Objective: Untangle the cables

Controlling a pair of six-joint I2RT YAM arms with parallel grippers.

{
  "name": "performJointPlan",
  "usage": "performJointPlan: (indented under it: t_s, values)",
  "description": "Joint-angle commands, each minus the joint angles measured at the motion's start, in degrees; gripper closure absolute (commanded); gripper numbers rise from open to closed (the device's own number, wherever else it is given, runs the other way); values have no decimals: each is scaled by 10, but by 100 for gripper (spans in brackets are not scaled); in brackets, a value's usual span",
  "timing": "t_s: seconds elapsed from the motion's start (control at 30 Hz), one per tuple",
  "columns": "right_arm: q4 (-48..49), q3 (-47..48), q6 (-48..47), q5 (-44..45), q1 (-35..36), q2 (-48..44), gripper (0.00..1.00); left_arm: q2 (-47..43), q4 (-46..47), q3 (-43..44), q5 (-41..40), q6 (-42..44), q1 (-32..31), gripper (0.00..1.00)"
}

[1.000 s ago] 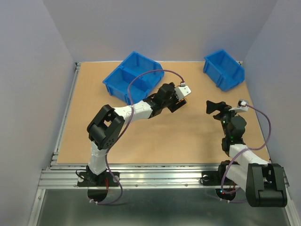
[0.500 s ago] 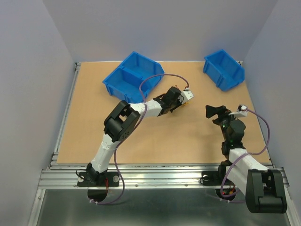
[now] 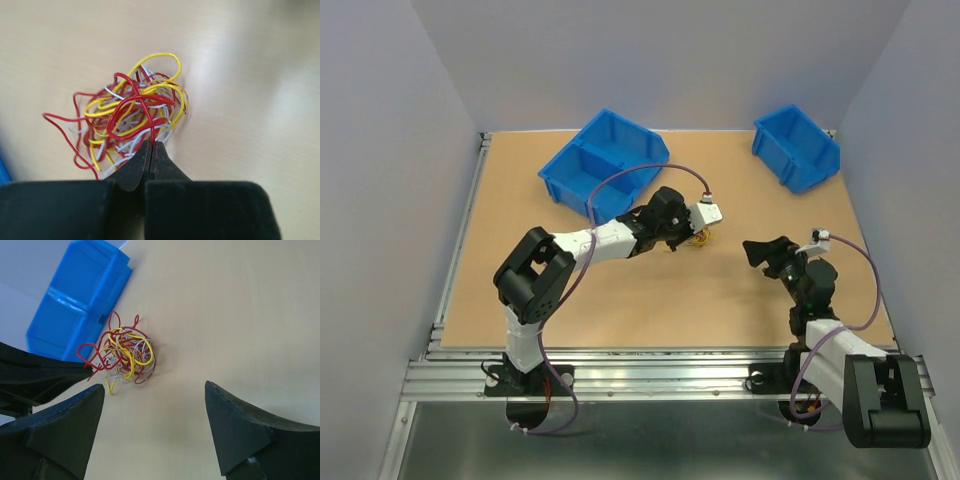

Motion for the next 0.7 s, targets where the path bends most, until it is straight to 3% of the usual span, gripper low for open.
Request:
performJointPlan:
  t_s: [0.0, 0.1, 0.33, 0.5, 0.67]
  values:
    - [63, -16, 6, -52, 10, 25, 18, -52, 22, -22, 80, 21, -1, 100]
    - [86, -4, 0, -64, 30, 63, 28, -51, 18, -24, 93, 25, -1, 100]
    - [129, 37, -9, -29, 96, 182, 27, -48, 14, -21, 97, 30, -1, 100]
    - [228, 30, 28, -10, 110, 246, 29, -46, 11, -23, 99, 38, -1, 100]
    - [263, 48, 58, 20, 115, 290, 30, -37, 10, -22, 96, 45, -1, 100]
